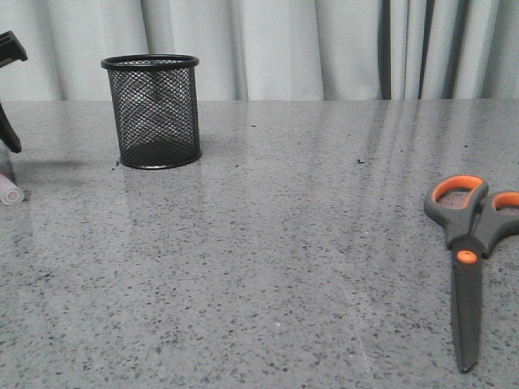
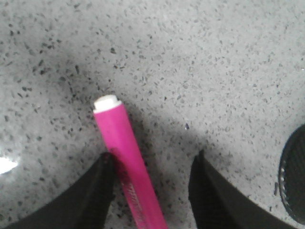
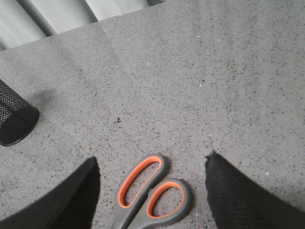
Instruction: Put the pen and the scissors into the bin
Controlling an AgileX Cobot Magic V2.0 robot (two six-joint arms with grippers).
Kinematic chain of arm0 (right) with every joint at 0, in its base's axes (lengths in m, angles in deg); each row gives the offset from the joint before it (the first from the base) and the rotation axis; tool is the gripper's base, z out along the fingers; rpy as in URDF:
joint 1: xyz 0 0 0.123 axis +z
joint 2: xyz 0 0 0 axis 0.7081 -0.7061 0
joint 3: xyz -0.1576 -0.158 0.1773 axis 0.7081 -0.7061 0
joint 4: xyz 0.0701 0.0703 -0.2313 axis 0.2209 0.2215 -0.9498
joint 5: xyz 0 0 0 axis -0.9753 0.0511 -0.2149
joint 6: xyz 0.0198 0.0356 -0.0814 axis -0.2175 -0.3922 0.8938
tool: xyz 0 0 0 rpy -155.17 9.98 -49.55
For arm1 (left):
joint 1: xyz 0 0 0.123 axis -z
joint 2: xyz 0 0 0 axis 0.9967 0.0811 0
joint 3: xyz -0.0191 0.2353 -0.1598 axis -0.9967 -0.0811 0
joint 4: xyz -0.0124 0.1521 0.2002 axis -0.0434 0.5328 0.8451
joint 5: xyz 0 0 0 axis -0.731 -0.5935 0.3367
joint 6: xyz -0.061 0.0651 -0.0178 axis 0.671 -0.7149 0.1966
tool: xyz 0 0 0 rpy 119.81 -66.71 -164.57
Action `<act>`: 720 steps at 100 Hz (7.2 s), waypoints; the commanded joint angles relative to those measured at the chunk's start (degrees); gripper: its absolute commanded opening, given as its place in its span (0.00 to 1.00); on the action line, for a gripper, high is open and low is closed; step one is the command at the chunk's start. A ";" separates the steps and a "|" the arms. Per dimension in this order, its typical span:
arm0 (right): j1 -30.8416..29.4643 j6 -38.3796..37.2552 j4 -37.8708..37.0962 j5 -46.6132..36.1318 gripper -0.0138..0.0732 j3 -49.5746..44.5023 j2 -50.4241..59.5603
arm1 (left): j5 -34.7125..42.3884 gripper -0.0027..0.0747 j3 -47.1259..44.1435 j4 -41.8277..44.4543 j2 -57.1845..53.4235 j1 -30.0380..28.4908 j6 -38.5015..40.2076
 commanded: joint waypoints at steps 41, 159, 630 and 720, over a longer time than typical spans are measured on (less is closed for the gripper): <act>0.08 0.17 0.21 -2.05 0.66 1.59 -0.25 | -7.69 0.30 1.39 7.92 6.96 0.16 -1.77; 0.08 0.17 2.63 -3.90 0.66 1.59 -0.25 | 12.00 0.01 12.07 -91.85 -3.20 12.54 -108.25; 26.59 6.13 -6.54 -5.13 0.72 65.61 -67.47 | 5.19 0.47 8.14 -65.22 -51.25 20.44 -95.61; 27.09 9.74 -18.11 11.56 0.08 3.26 23.94 | 6.18 0.01 -23.98 -3.85 -79.90 20.44 -34.50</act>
